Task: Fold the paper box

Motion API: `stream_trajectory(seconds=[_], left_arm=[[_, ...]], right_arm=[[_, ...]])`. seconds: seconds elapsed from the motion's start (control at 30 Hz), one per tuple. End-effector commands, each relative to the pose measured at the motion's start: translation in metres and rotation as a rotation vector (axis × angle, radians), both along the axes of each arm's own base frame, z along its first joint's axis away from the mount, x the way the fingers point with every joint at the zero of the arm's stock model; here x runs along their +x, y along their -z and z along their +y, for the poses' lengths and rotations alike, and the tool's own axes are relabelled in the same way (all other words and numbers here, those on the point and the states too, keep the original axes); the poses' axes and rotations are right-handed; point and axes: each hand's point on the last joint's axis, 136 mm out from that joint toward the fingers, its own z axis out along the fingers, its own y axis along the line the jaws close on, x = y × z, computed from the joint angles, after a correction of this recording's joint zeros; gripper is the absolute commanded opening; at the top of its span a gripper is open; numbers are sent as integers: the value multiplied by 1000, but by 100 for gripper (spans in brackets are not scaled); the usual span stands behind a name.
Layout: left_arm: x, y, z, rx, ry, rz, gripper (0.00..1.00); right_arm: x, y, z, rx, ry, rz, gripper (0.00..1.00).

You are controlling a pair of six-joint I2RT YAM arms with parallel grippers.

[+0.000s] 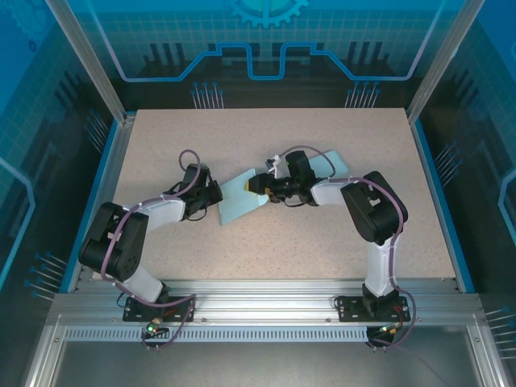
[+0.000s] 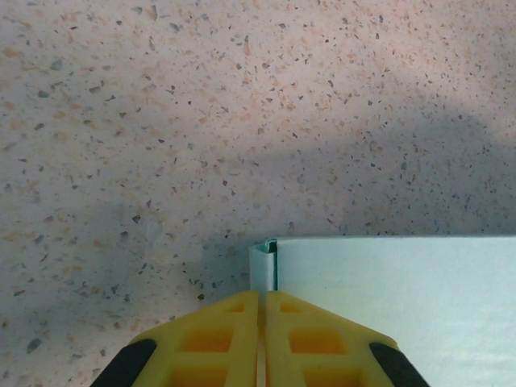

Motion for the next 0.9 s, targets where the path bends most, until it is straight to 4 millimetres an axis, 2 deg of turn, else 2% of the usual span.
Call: stream_trajectory(seconds=[0.0,0.1,0.3,0.43,0.57,0.67,0.73,0.87], left_arm=[[-18,12,-9,-35,18,70,10],[-15,3,-12,-39,27,45,11],[-13,-22,-11,-19,61,-50,22],[-11,-51,-13,12,133,-186,38],[-15,-91,-25,51,284,-431,56],[-34,-121,-47,132,470,-680,77],[-55,-132,-64,216,603,-824,87],[-95,-137,-97,456,855,-997,89]], right_arm=[[-3,1,0,12,-12,5,73],[-3,3,-1,10,-7,12,65],[-1,-6,-10,27,22,28,54],[-1,-16,-19,42,40,52,47],[-3,-27,-28,62,55,84,46],[-4,-36,-37,61,72,110,46],[-5,-42,-44,57,81,125,46],[-6,-58,-53,75,97,135,44]])
